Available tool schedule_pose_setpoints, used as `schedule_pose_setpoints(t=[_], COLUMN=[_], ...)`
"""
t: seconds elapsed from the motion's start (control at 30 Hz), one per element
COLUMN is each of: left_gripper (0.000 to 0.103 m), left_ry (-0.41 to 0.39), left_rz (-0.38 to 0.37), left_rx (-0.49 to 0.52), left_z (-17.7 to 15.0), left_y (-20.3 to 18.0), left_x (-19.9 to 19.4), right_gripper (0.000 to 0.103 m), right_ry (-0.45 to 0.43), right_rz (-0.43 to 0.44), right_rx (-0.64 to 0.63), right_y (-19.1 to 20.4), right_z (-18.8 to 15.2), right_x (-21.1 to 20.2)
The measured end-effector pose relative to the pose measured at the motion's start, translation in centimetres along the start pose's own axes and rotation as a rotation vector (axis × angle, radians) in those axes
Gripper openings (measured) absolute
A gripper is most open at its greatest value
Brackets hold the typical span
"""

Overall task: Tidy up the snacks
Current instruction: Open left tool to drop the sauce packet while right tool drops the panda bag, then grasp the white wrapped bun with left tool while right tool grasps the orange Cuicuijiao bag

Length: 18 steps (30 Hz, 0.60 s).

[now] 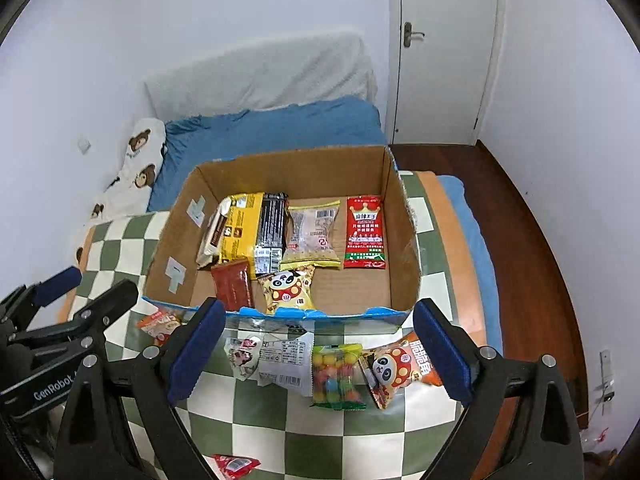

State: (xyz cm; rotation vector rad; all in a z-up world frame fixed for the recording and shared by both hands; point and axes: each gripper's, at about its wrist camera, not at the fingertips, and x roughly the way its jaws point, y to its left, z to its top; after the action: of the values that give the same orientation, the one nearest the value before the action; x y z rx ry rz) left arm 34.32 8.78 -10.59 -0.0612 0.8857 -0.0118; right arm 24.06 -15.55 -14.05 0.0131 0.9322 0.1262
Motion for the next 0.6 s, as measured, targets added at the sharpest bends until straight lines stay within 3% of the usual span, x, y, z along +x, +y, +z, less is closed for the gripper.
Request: schedule_pose_setpoints(t=[0.13, 0.27, 0.5, 0.6], left_gripper=[0.089, 0.089, 0.089, 0.089], left_ry=[0.028, 0.115, 0.353, 0.443], left_rz=[-0.014, -0.006, 0.020, 0.003], left_rx=[-0.028, -0.031, -0.044, -0.078], left_z=[-1.3, -3.3, -7.6, -9.1], left_y=[0.3, 0.1, -0.5, -0.6], left_x=[-0.1, 2.5, 10.5, 12.9], right_gripper=[0.097, 0.097, 0.097, 0.097], right_ry=[0.000, 0.076, 0.288, 0.325], right_rz=[0.028, 0.043, 0.054, 0.013], right_rx=[0.046, 0.106, 0.225, 0.250], right_y=[-0.8, -2.5, -6.5, -8.1], right_z=[-0.8, -2.9, -6.9, -8.2], right_x=[-1.1, 0.4, 8.1, 11.5])
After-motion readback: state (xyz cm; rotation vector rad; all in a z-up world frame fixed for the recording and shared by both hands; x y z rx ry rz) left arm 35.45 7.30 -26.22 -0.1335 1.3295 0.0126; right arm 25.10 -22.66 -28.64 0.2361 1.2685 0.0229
